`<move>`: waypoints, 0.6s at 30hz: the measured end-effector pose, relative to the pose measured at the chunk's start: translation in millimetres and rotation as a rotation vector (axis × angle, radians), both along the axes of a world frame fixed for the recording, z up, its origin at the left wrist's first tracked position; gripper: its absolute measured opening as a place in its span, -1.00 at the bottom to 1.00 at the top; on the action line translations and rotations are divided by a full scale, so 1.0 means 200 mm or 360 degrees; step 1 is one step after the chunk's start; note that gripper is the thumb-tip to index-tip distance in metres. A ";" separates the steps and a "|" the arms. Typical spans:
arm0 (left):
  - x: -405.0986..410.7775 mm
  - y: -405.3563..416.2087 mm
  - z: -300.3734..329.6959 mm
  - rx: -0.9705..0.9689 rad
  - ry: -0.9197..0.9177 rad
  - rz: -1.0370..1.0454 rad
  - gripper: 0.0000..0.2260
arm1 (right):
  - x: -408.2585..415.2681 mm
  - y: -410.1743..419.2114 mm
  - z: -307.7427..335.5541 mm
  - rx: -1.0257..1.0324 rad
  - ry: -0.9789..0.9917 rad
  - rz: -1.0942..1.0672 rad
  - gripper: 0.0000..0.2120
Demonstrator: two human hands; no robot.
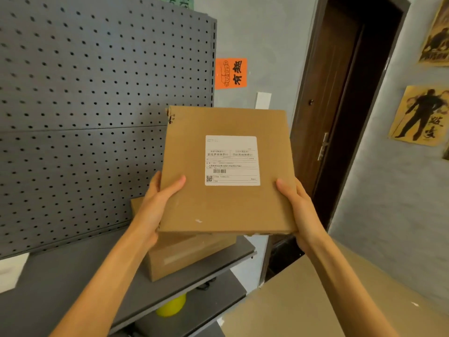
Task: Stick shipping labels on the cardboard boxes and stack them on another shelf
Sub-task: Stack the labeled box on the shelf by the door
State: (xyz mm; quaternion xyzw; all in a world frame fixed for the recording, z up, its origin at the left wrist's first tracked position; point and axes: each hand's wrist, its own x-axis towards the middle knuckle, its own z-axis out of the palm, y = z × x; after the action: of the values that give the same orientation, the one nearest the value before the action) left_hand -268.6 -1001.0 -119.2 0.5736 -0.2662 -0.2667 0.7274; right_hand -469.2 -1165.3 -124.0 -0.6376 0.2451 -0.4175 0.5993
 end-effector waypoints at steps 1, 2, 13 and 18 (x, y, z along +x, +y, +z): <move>0.02 -0.01 0.00 0.0015 -0.0012 0.0066 -0.28 | 0.04 -0.04 0.00 0.0014 0.0009 0.0026 -0.52; 0.04 -0.01 0.00 0.0027 -0.0001 0.0132 -0.26 | 0.08 -0.07 0.00 0.0032 0.0023 0.0057 -0.51; 0.10 -0.02 -0.06 0.0013 0.0055 0.0616 -0.59 | 0.44 -0.36 -0.03 0.0230 0.0113 0.0458 -0.59; 0.13 -0.05 -0.12 0.0072 0.0130 0.0762 -0.66 | 0.53 -0.45 -0.06 0.0275 0.0173 0.0682 -0.47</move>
State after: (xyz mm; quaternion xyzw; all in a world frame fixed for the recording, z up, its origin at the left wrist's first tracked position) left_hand -242.9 -1010.4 -142.6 0.6251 -0.0871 -0.1155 0.7670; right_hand -363.4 -1255.7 -136.3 -0.6430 0.1708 -0.2231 0.7124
